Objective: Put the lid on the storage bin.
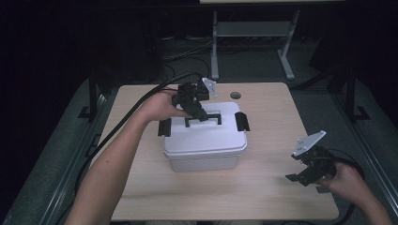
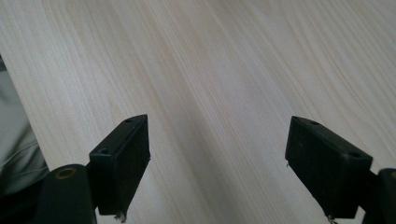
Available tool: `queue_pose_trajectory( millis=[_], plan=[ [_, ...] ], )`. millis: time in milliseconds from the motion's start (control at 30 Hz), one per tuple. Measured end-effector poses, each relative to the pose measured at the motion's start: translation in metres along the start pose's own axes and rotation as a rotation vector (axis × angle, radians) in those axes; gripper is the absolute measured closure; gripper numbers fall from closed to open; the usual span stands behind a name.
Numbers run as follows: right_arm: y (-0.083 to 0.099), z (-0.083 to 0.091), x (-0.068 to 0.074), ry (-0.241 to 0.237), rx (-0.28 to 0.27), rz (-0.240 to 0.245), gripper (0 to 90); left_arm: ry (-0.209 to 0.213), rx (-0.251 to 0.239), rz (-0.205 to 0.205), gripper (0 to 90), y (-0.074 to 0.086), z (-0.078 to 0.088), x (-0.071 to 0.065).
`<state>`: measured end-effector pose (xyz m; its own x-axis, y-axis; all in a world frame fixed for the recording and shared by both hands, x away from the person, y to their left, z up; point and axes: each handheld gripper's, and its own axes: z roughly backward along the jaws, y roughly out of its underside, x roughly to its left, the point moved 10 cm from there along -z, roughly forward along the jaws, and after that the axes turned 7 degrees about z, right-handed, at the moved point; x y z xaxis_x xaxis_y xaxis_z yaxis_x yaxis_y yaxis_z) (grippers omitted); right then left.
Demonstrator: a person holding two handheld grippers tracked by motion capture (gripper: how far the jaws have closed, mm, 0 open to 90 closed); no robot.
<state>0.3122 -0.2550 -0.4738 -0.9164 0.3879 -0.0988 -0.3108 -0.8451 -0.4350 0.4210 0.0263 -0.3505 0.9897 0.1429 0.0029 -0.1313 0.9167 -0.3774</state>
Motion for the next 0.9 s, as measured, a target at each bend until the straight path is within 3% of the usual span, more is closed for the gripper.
queue_pose_trajectory(
  millis=[767,900],
  plan=[
    [-0.003,-0.001,-0.001,-0.004,0.0,-0.002,21.4,-0.013,0.055,-0.034,84.2,0.004,-0.011,0.001],
    [-0.008,-0.004,0.0,-0.009,-0.002,0.009,21.4,-0.008,0.05,-0.021,84.1,0.007,-0.013,0.001]
  ],
)
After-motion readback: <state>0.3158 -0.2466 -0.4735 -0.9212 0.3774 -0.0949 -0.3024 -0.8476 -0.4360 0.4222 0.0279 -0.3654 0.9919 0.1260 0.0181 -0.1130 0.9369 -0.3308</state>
